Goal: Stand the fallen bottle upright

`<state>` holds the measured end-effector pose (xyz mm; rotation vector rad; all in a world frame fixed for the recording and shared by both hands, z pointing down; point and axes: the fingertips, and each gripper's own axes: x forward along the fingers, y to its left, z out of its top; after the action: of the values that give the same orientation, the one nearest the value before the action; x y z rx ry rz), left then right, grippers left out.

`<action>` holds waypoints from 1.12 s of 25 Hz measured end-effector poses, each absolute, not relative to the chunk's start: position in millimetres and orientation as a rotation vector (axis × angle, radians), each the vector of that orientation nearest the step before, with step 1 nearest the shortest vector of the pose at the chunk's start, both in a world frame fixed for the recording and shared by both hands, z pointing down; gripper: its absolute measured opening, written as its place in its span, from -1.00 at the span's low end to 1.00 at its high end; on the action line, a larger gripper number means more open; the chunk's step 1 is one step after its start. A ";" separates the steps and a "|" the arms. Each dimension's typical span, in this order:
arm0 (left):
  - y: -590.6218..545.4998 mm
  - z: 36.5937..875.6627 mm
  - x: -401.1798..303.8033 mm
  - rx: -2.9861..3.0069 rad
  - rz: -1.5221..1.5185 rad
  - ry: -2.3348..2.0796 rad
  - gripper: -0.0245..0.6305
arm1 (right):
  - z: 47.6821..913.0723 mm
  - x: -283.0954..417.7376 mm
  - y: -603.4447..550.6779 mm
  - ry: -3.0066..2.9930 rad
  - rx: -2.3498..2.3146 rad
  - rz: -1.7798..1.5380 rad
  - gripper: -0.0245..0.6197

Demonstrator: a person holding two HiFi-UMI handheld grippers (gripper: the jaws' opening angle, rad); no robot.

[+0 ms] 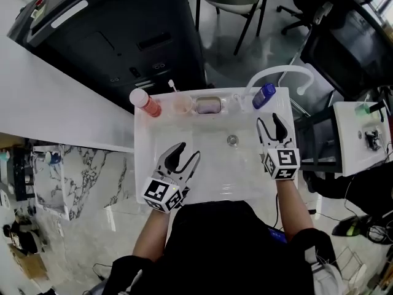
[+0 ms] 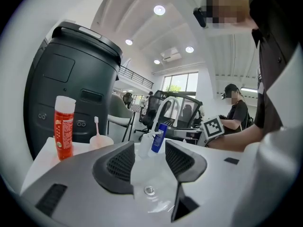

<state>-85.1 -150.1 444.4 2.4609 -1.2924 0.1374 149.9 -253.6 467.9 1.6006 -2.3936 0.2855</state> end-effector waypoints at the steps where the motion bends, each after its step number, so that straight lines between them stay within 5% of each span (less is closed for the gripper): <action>1: -150.1 443.8 -88.1 2.447 0.153 -1.317 -0.30 | 461.3 147.4 -247.4 -2.418 1.610 0.278 -0.23; 5: -152.4 435.4 -102.4 2.414 0.149 -1.401 -0.58 | 440.4 133.0 -228.0 -2.512 1.622 0.288 -0.40; 11: -145.3 423.0 -121.4 2.455 0.143 -1.464 -0.64 | 417.8 113.0 -207.6 -2.589 1.641 0.189 -0.82; 28: -124.6 415.9 -156.6 2.411 0.012 -1.554 -0.64 | 422.5 92.1 -192.9 -2.630 1.539 0.275 -0.83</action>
<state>-156.6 -124.6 415.9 2.4109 -1.5538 0.0118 92.1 -192.9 422.5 1.5389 -2.6297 0.2754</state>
